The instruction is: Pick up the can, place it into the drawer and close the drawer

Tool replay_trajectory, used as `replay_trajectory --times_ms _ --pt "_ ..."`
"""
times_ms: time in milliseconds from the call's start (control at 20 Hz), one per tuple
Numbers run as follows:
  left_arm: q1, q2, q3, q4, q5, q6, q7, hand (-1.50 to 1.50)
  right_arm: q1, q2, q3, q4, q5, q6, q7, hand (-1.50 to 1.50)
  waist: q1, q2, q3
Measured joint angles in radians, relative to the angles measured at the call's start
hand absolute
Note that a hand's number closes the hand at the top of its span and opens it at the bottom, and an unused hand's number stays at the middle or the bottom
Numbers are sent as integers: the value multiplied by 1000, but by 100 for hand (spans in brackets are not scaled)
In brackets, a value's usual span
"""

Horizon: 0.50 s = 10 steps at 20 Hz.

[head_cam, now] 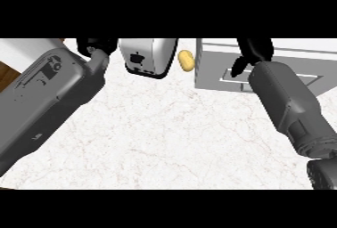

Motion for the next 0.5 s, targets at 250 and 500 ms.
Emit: replay_trajectory --times_ms 250,500 --pt "22 -1 0 -13 -4 1 -2 -150 -15 5 -127 6 -134 85 -113 -150 -8 0 0" --pt "35 14 2 -36 -10 4 8 -150 -24 14 -258 1 -273 158 -197 -150 -11 -5 0"
